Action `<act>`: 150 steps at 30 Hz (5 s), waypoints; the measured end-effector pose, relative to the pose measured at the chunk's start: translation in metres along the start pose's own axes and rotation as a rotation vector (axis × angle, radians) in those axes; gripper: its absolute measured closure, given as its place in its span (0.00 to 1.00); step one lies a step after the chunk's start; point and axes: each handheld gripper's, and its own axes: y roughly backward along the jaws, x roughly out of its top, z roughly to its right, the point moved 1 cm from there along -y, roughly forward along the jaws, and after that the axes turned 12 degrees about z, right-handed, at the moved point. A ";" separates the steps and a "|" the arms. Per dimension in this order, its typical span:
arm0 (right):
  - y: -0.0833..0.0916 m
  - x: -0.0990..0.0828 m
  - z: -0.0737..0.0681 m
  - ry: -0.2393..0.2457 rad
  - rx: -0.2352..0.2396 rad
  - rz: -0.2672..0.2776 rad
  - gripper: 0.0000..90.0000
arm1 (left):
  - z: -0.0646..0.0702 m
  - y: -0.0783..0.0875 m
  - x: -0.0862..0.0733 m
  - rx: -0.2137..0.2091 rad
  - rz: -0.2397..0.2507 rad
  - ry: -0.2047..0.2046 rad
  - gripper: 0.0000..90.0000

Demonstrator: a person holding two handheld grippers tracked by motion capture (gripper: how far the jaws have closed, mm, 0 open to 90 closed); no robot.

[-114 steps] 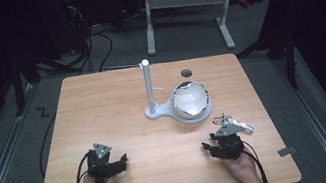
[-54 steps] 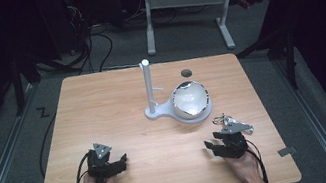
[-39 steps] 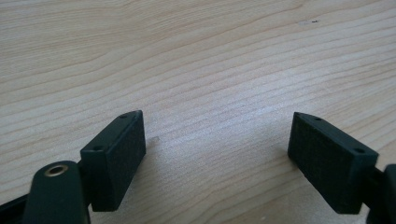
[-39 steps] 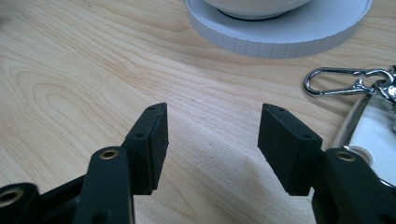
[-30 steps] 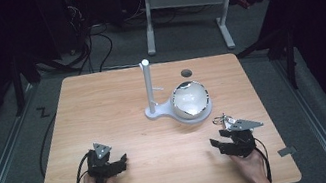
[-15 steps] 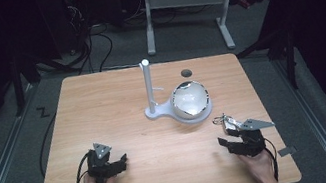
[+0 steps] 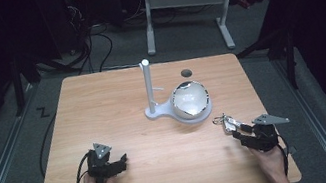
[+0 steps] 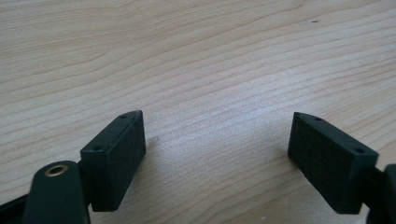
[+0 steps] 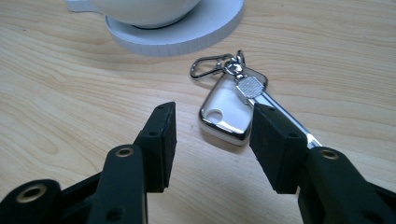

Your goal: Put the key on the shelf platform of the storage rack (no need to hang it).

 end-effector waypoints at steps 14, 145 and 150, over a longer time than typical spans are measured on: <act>-0.009 0.014 0.016 -0.007 -0.038 -0.033 0.58 | 0.000 0.000 0.000 0.000 0.000 0.000 0.22; 0.015 0.082 -0.011 0.154 0.118 0.077 0.83 | 0.000 0.000 0.000 0.000 0.000 0.000 0.22; 0.016 0.086 -0.019 0.161 0.145 0.085 0.83 | 0.000 0.000 0.000 0.000 0.000 0.000 0.22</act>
